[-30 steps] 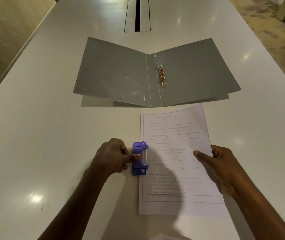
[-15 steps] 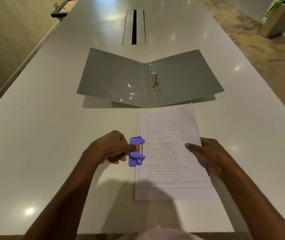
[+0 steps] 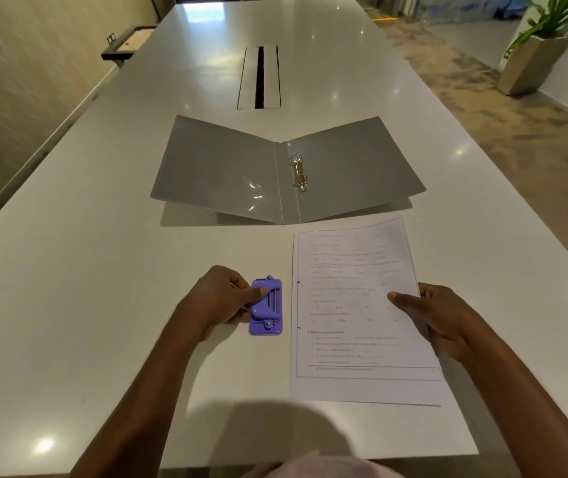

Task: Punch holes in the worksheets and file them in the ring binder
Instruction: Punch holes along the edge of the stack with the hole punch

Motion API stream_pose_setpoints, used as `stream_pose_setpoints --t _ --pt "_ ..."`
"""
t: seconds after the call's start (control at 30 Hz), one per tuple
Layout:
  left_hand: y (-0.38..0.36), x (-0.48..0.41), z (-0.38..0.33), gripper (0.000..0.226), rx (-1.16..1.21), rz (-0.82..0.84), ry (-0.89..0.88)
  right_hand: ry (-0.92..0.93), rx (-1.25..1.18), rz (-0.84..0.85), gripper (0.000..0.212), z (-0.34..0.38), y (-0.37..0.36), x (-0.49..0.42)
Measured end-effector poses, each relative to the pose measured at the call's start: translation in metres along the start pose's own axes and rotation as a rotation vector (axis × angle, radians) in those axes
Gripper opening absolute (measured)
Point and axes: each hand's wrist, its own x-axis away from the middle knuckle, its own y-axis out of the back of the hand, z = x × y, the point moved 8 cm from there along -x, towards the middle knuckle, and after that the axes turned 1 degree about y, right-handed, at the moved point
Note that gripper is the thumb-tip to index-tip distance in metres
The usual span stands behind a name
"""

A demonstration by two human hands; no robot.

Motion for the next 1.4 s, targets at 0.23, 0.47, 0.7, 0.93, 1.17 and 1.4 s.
stream_pose_setpoints --t 0.23,0.47,0.7,0.93,1.17,1.4 --pt "0.003 -0.002 0.011 0.019 0.086 -0.016 -0.006 0.027 -0.057 0.05 0.03 0.004 0.011 0.008" --pt "0.048 -0.003 0.036 0.014 0.1 -0.098 0.02 0.061 -0.078 0.076 0.03 0.016 0.011 0.016" --pt "0.094 0.001 0.064 0.011 0.108 -0.2 0.088 0.075 -0.079 0.103 0.031 0.022 0.003 0.021" --pt "0.109 0.003 0.077 0.008 0.103 -0.232 0.11 0.073 -0.07 0.122 0.032 0.022 -0.005 0.024" --pt "0.114 0.027 0.032 0.033 -0.175 -0.671 -0.231 0.082 -0.106 0.153 0.032 0.026 -0.016 0.031" --pt "-0.021 0.03 -0.043 0.049 0.624 0.266 -0.19 0.157 -0.141 0.183 0.03 0.059 -0.038 0.034"
